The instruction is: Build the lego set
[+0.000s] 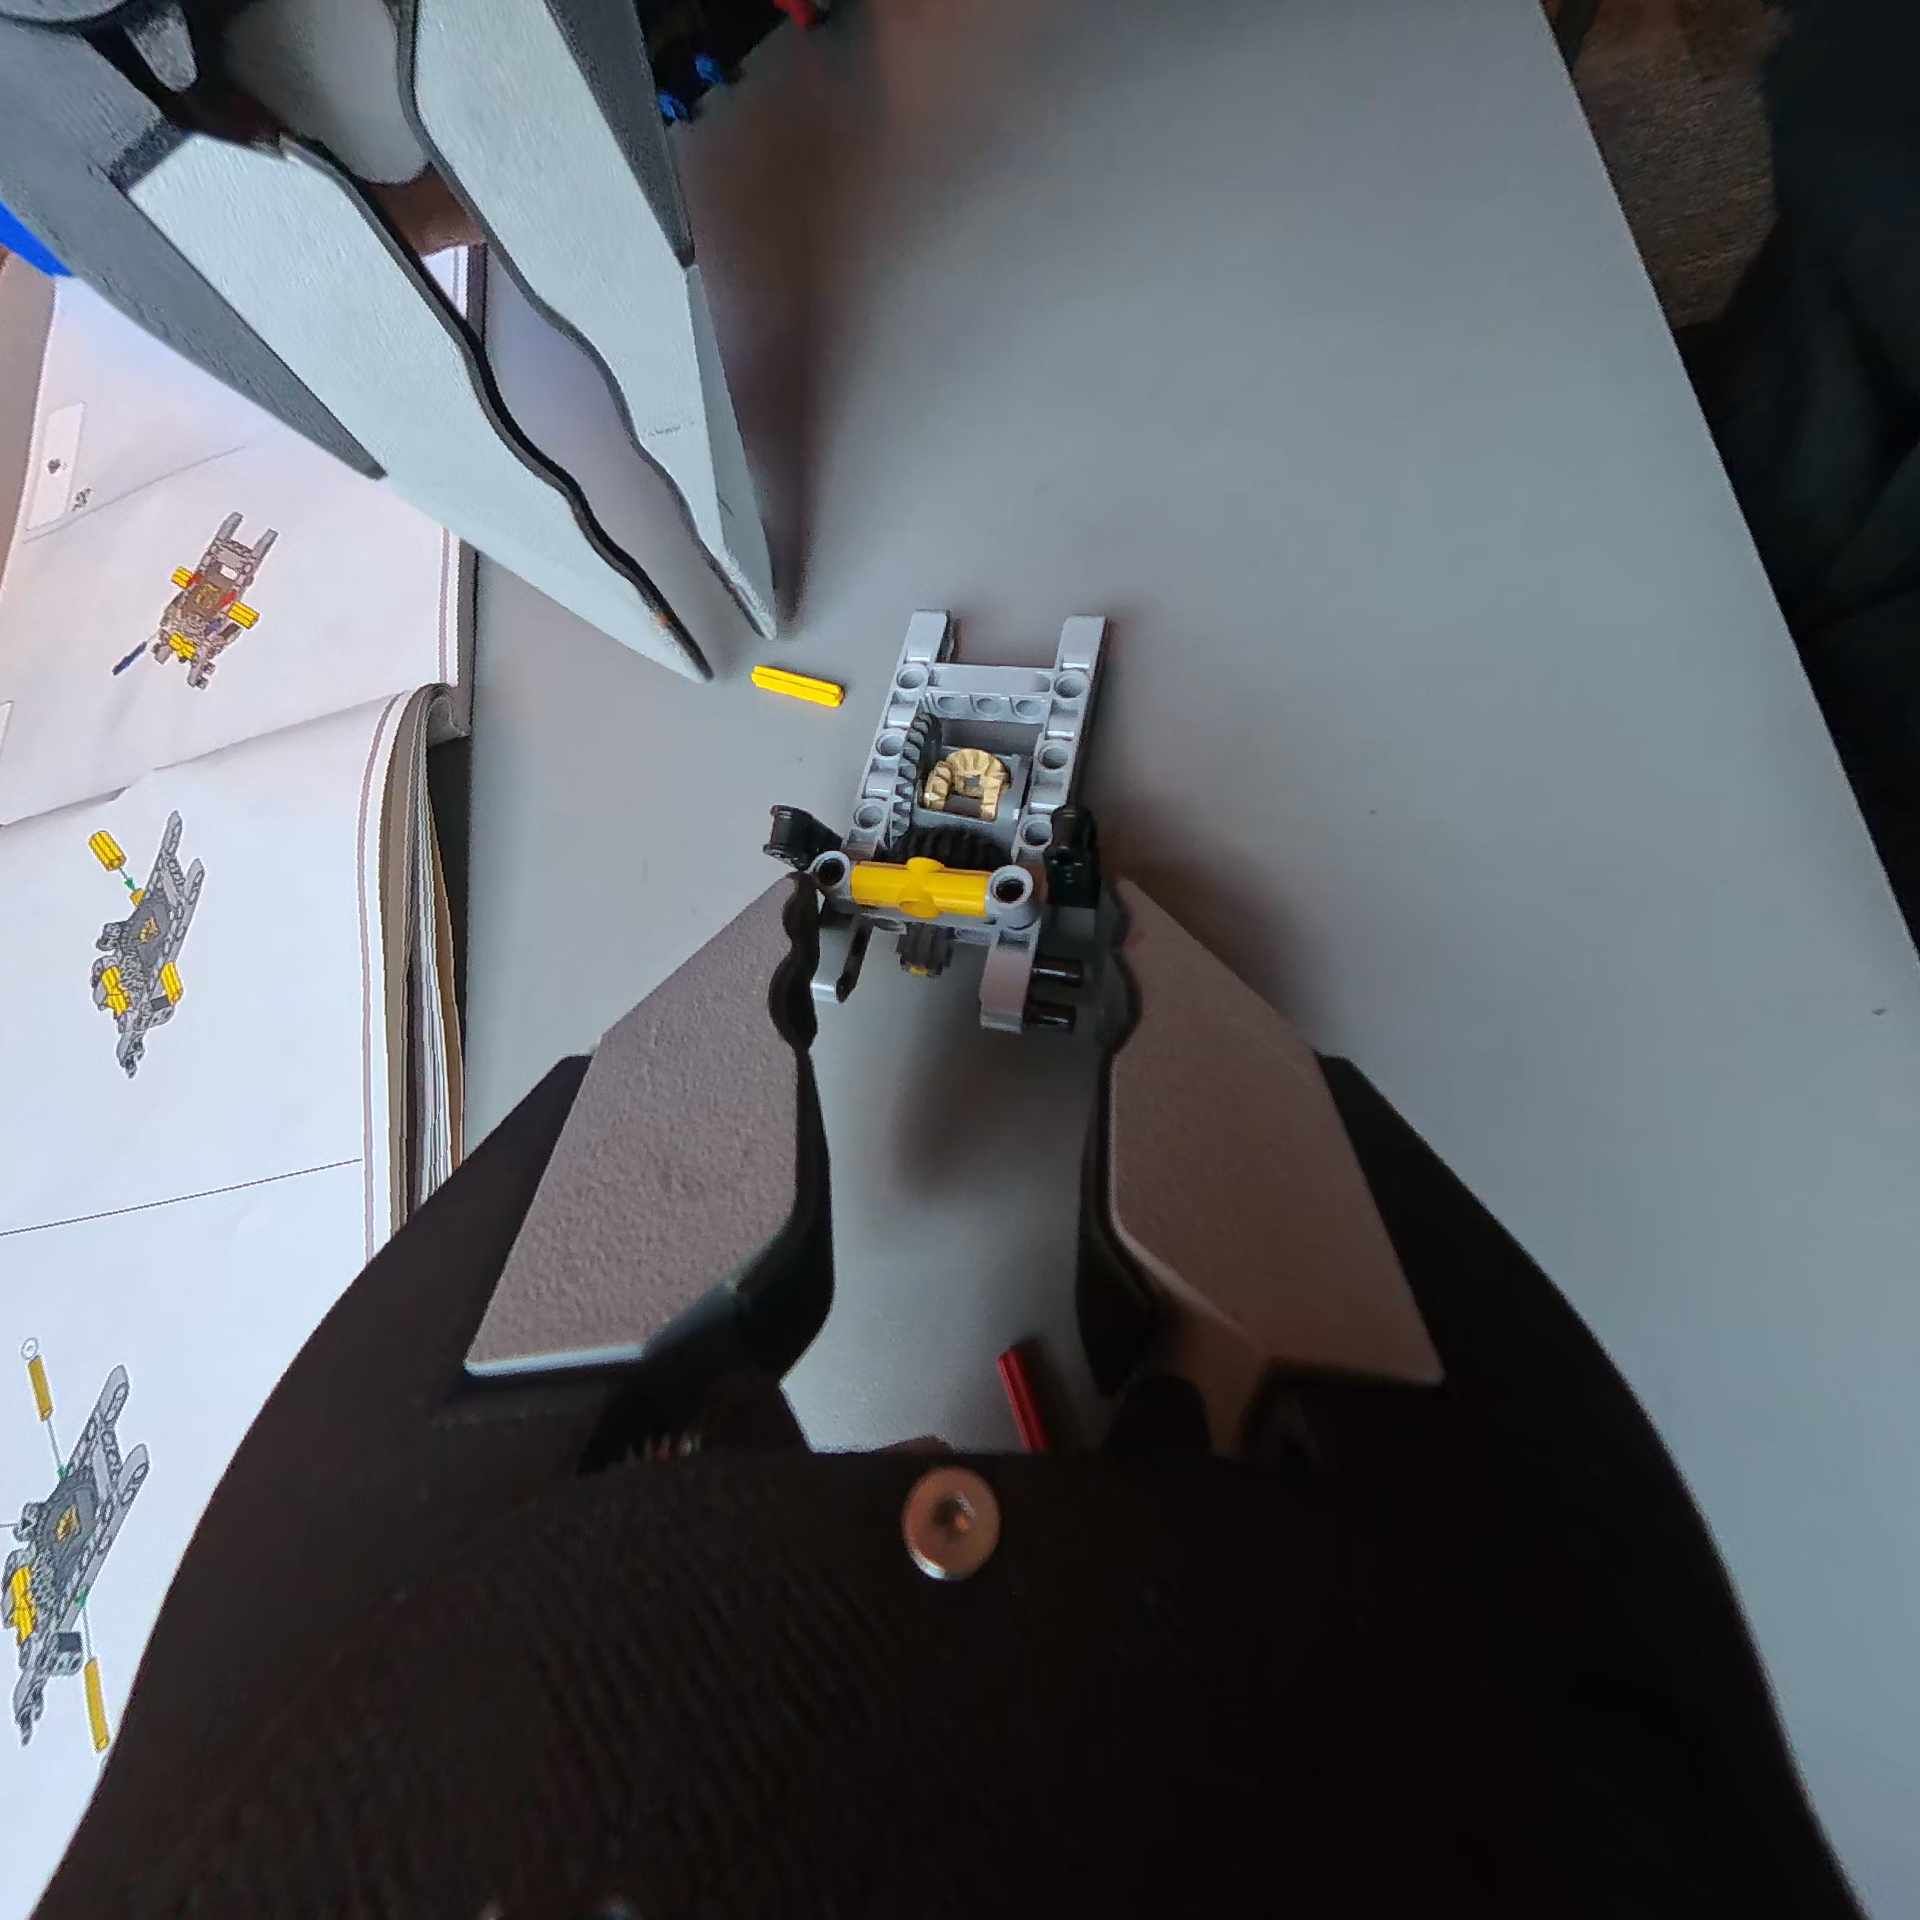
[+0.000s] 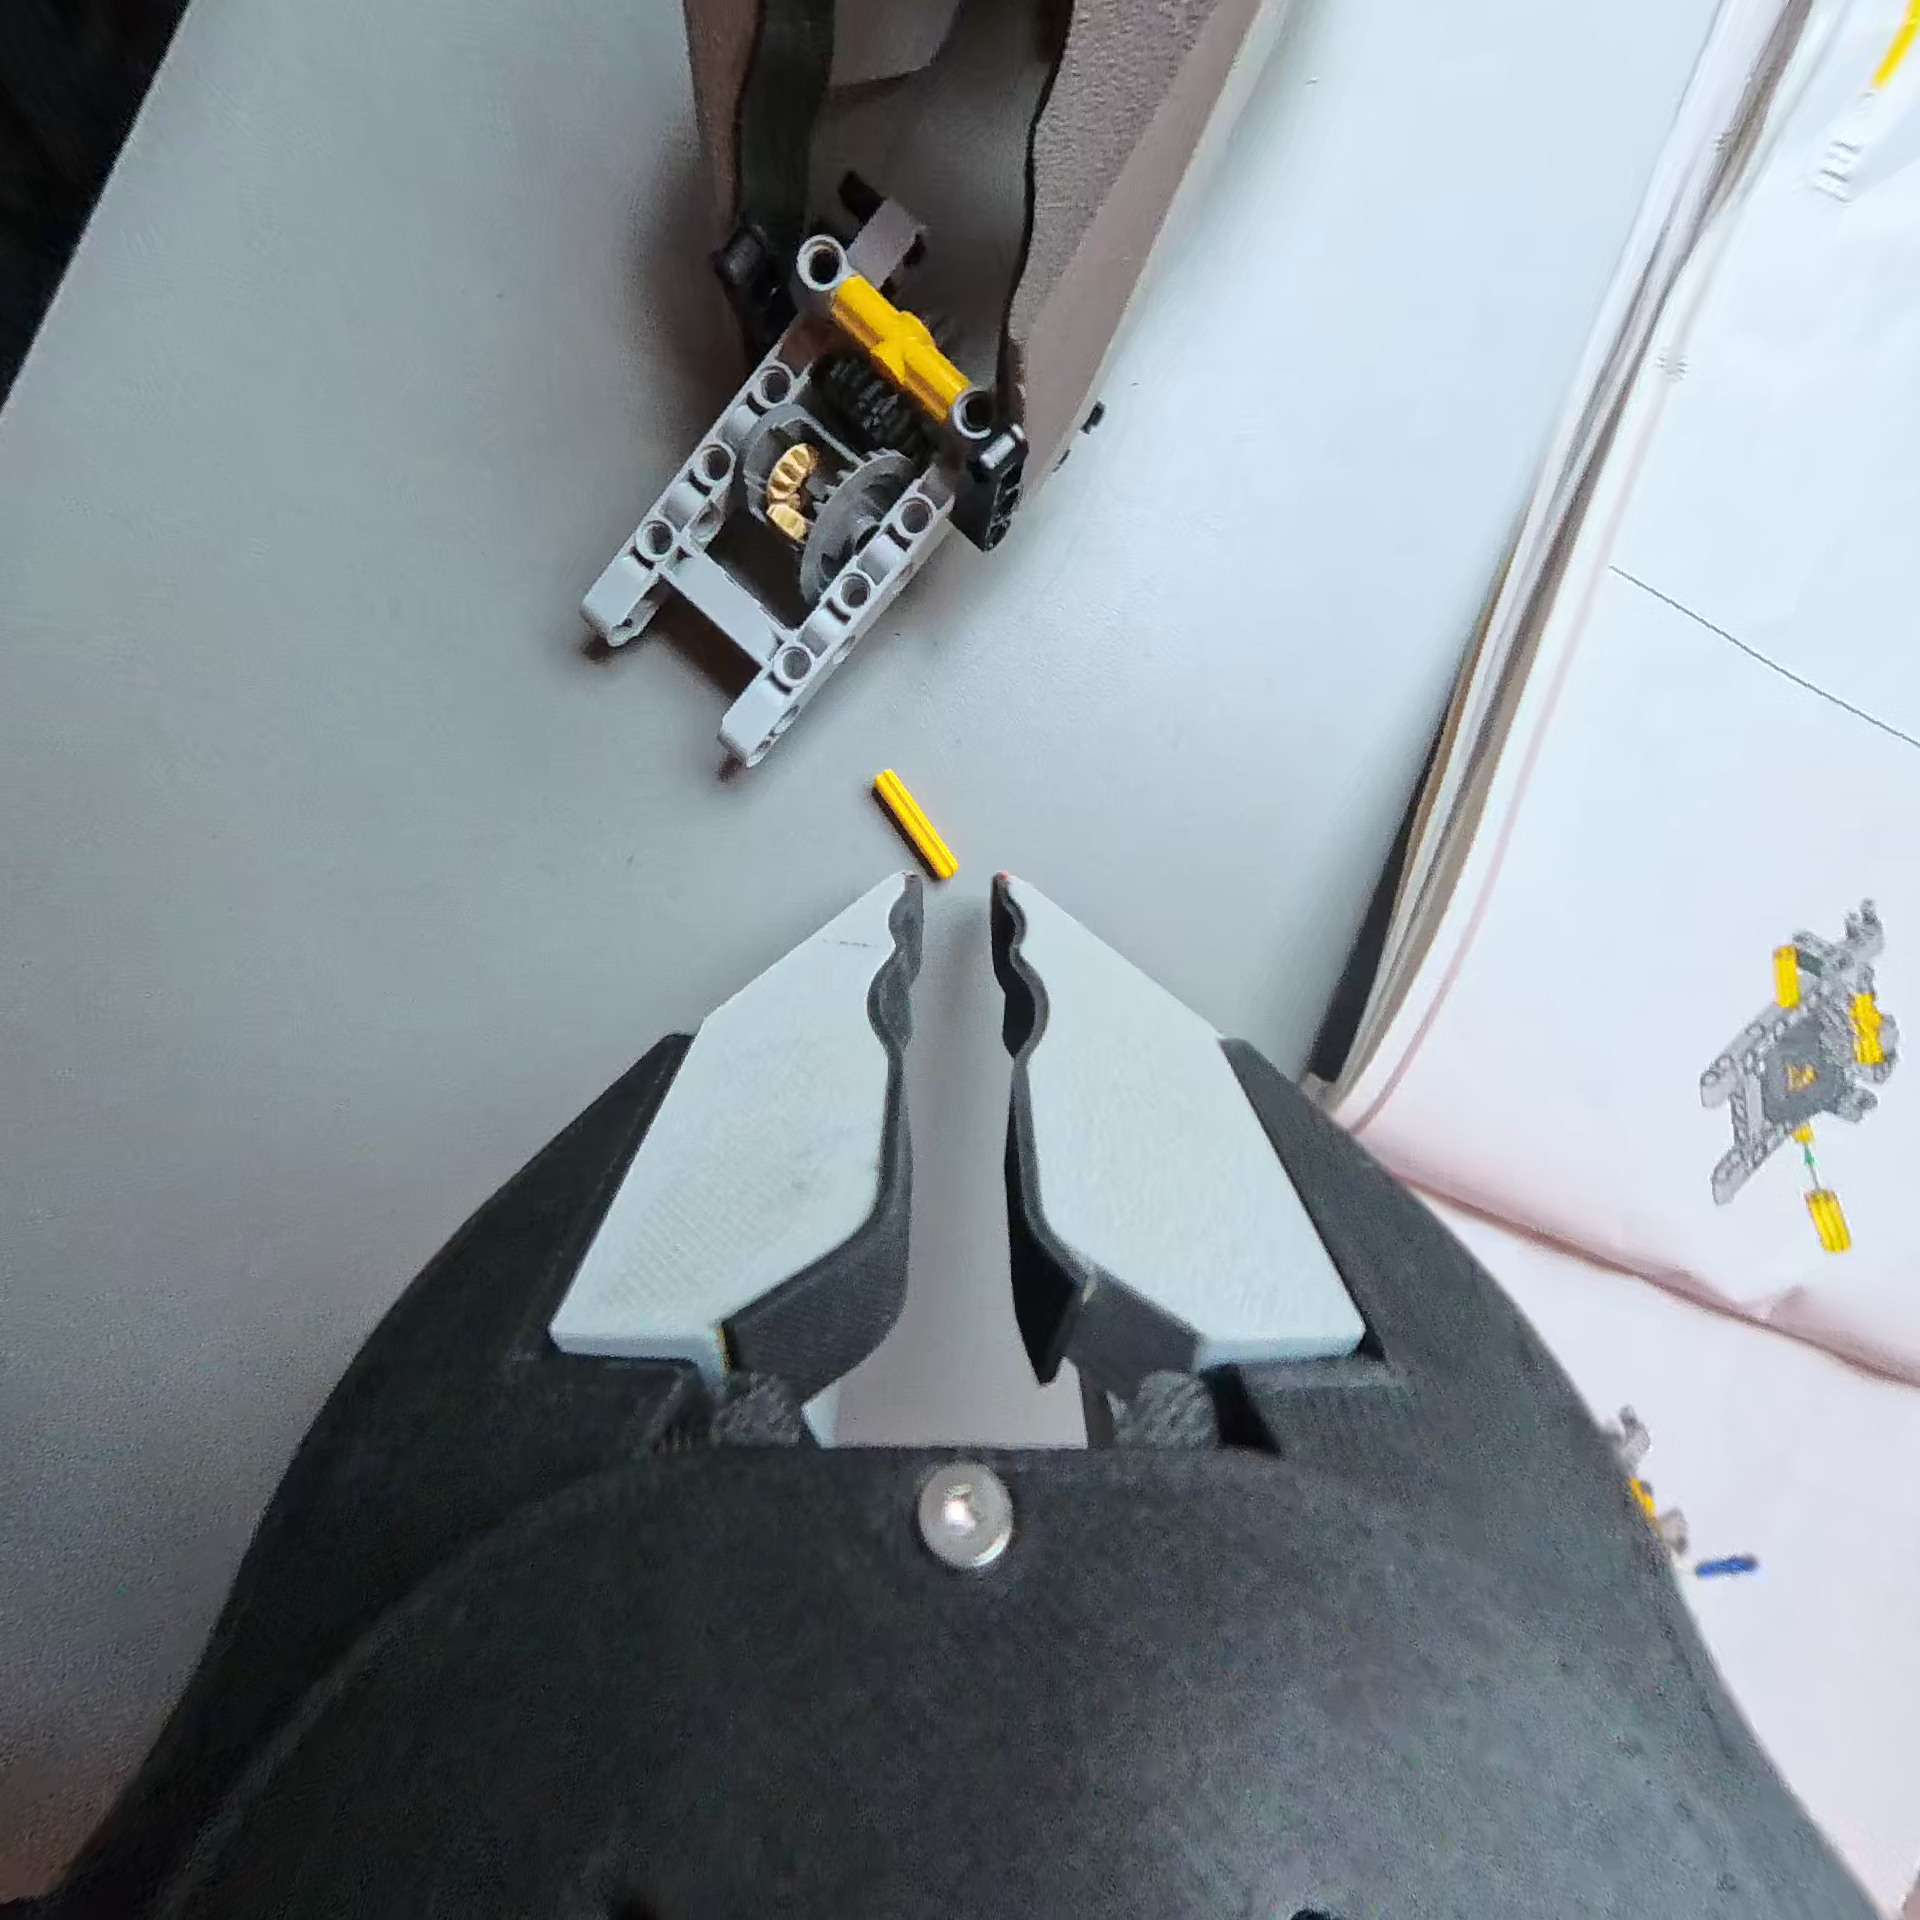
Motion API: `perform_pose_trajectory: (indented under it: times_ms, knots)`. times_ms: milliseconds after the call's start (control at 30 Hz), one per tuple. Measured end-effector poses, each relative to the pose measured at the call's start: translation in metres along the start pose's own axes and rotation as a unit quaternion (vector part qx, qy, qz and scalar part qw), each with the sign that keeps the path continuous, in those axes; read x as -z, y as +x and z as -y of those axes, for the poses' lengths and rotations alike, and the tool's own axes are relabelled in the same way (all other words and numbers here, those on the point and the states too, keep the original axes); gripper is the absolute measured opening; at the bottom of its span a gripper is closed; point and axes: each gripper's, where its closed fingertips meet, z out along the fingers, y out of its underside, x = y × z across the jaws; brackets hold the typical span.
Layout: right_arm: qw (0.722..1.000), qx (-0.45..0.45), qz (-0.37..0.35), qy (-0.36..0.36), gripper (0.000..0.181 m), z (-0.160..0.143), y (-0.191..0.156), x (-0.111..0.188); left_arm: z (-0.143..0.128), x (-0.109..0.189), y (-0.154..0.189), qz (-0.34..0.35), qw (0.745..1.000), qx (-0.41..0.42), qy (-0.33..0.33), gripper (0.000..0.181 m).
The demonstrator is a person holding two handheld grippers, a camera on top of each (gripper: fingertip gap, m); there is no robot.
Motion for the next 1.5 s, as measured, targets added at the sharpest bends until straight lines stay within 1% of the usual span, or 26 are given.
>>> perform_pose_trajectory:
  times_ms: [133,367,433,533,667,800,967,1067,1100,1167,1233,1400,1500]
  knots:
    - [0.999,0.022,0.029,-0.021,0.009,-0.002,-0.006,-0.005,0.000,0.000,0.000,-0.002,1.000,0.002,0.000,0.051]
    - [0.998,0.038,0.050,-0.017,0.005,0.002,-0.004,-0.007,0.000,0.000,0.000,-0.002,1.000,0.002,0.000,0.051]
    - [0.997,0.045,0.056,-0.015,0.000,0.003,-0.007,-0.008,0.000,0.000,0.000,-0.003,1.000,0.003,0.000,0.051]
    - [0.997,0.049,0.055,-0.007,0.000,0.005,-0.008,-0.008,0.000,0.000,0.000,-0.002,1.000,0.002,0.000,0.051]
    - [0.998,0.066,0.022,0.000,0.000,0.007,-0.005,-0.008,0.000,0.000,0.000,-0.005,1.000,0.002,0.000,0.051]
    - [0.994,0.108,-0.022,0.000,0.000,0.014,-0.002,-0.007,0.000,0.000,0.000,-0.006,1.000,0.003,0.000,0.051]
    - [0.985,0.152,-0.065,-0.039,0.000,0.013,0.002,-0.008,0.000,0.000,0.000,-0.006,1.000,0.001,0.000,0.051]
    - [0.979,0.167,-0.113,-0.036,0.000,0.018,0.005,-0.007,0.000,0.000,0.000,-0.005,1.000,0.000,0.001,0.051]
    - [0.977,0.171,-0.121,-0.045,0.000,0.016,0.005,-0.007,0.000,0.000,0.000,-0.006,1.000,0.000,0.001,0.051]
    - [0.976,0.172,-0.113,-0.065,0.000,0.007,0.003,-0.008,0.000,0.000,0.000,-0.007,1.000,0.001,0.001,0.051]
    - [0.979,0.168,-0.106,-0.052,0.000,0.006,0.002,-0.008,0.000,0.000,0.000,-0.006,1.000,0.001,0.001,0.051]
    - [0.974,0.187,-0.120,-0.049,0.000,0.009,0.005,-0.010,0.000,0.000,0.000,-0.006,1.000,0.000,0.001,0.051]
    - [0.964,0.214,-0.147,-0.056,0.000,0.009,0.009,-0.009,0.000,0.000,0.000,-0.006,1.000,0.000,0.001,0.051]
